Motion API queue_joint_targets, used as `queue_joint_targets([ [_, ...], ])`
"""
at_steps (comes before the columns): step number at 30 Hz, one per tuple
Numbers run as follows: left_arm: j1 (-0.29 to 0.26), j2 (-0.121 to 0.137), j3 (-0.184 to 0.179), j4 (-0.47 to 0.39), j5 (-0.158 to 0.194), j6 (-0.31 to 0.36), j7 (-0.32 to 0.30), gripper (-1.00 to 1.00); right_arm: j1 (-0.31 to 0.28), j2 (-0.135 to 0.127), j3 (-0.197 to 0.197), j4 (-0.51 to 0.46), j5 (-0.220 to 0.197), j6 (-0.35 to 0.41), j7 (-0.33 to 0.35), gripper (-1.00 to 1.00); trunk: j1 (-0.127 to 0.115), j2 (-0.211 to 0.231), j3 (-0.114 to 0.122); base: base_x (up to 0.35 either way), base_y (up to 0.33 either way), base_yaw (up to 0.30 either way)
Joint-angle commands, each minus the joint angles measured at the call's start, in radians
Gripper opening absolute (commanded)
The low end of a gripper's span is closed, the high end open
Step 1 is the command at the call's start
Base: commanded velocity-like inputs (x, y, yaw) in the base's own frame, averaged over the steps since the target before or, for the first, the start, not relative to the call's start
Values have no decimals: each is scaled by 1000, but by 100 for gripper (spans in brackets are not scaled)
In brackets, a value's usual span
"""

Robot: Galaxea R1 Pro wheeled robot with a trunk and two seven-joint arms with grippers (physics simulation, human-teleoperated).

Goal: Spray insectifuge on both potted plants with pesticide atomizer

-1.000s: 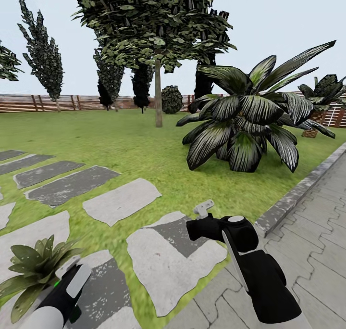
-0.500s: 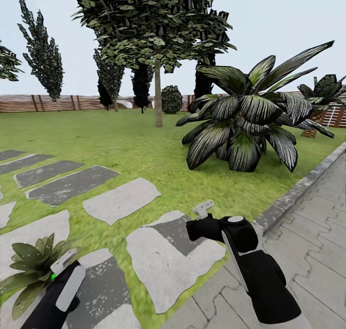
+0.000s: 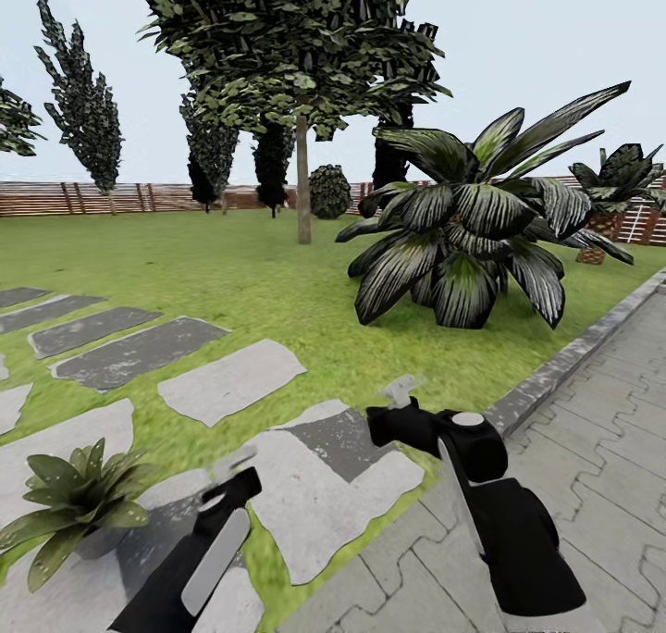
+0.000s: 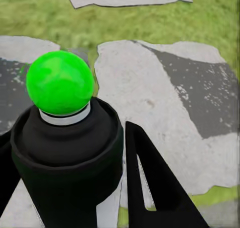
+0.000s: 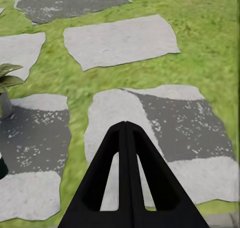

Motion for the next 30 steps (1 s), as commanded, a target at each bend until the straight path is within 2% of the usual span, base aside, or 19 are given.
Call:
queue_joint_targets([
  [1, -1, -1, -11, -6, 1, 4, -2, -100, -1, 2, -17, -1, 12, 6, 8, -100, 0, 0, -1, -1, 0, 5],
  [2, -1, -32, -97, -13, -1, 7, -40, -100, 0, 2, -40, -1, 19, 47, -20, -100, 0, 0, -1, 0, 0, 239],
  [5, 0, -43, -119, -15, 0, 8, -44, -100, 1, -4, -44, -2, 21, 116, -30, -100, 0, 0, -1, 0, 0, 262],
  [7, -1, -46, -123, -30, 1, 22, -44, -100, -1, -7, -54, -2, 21, 132, -34, -100, 0, 0, -1, 0, 0, 281],
  [9, -2, -41, -119, -81, 2, 82, -46, -100, -6, -9, -96, -2, 22, 132, -39, -100, 0, 0, -1, 0, 0, 286],
  [10, -20, -38, -111, -132, 0, 165, -48, -100, -19, -10, -164, -2, 22, 132, -46, -100, 0, 0, -1, 0, 0, 290],
  [11, -41, -37, -108, -138, 2, 201, -49, -100, -22, -11, -184, -2, 22, 132, -50, -100, 0, 0, -1, 0, 0, 290],
  [12, -122, -51, -101, -154, 2, 351, -46, -100, -29, -13, -221, -2, 22, 132, -55, -100, 0, 0, -1, 0, 0, 293],
  [14, -157, -54, -97, -158, 13, 380, -47, -100, -30, -23, -232, -2, 22, 132, -56, -100, 0, 0, -1, 0, 0, 293],
  [17, -220, -50, -90, -153, 74, 454, -53, -100, -35, -42, -248, -2, 22, 132, -57, -100, 0, 0, -1, 0, 0, 293],
  [19, -226, -43, -91, -148, 92, 479, -68, -100, -34, -47, -251, -2, 21, 132, -57, -100, 0, 0, -1, 0, 0, 196],
  [21, -224, -38, -94, -134, 95, 488, -111, -100, -29, -49, -251, -2, 19, 132, -51, -100, 0, 0, -1, 0, 0, 80],
  [23, -195, -27, -96, -126, 95, 492, -181, -100, -26, -57, -250, -2, 12, 132, -44, -100, 0, 0, -1, 0, 0, 33],
  [25, -162, 2, -96, -123, 93, 491, -315, -100, -23, -69, -245, -2, 9, 132, 16, -100, 0, 0, -1, 0, 0, 13],
  [27, -145, 55, -99, -121, 91, 490, -487, -100, -21, -98, -241, -2, 9, 132, 162, -100, 0, 0, -1, 0, 0, 6],
  [28, -137, 91, -105, -116, 90, 488, -604, -100, -20, -124, -239, -2, 13, 132, 280, -100, 0, 0, -1, 0, 0, 2],
  [29, -133, 106, -112, -107, 90, 482, -667, -100, -20, -136, -238, -2, 16, 132, 339, -100, 0, 0, -1, 0, 0, 1],
  [30, -128, 122, -154, -46, 57, 407, -781, -100, -21, -153, -238, -1, 22, 132, 423, -100, 0, 0, -1, 0, 0, 0],
])
